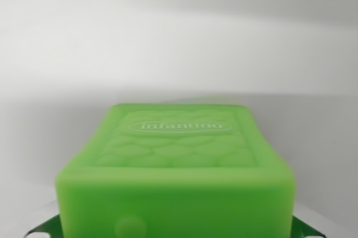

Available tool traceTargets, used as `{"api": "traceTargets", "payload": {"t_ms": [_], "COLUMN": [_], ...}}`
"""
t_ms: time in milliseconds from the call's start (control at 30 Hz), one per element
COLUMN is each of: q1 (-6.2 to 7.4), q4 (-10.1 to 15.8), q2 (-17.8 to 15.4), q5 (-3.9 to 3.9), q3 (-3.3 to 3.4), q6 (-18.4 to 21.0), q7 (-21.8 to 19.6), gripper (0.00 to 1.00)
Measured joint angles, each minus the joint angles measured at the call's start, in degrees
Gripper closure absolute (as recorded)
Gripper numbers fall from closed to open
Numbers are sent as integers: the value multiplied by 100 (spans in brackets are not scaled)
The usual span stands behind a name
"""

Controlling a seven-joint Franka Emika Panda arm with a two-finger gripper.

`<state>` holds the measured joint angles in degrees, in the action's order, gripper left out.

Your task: Stack cube

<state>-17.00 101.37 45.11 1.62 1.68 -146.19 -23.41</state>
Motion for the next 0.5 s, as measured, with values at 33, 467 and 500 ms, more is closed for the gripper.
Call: {"api": "traceTargets", "payload": {"t_ms": [33, 467, 500], "q1": [0, 0, 0], "q4": [1, 64, 66], "q2": [-3, -192, -202], "q5": [0, 0, 0], "q3": [0, 0, 0], "q6": [2, 107, 113], "q7": [0, 0, 0], "gripper": [100, 100, 100]}}
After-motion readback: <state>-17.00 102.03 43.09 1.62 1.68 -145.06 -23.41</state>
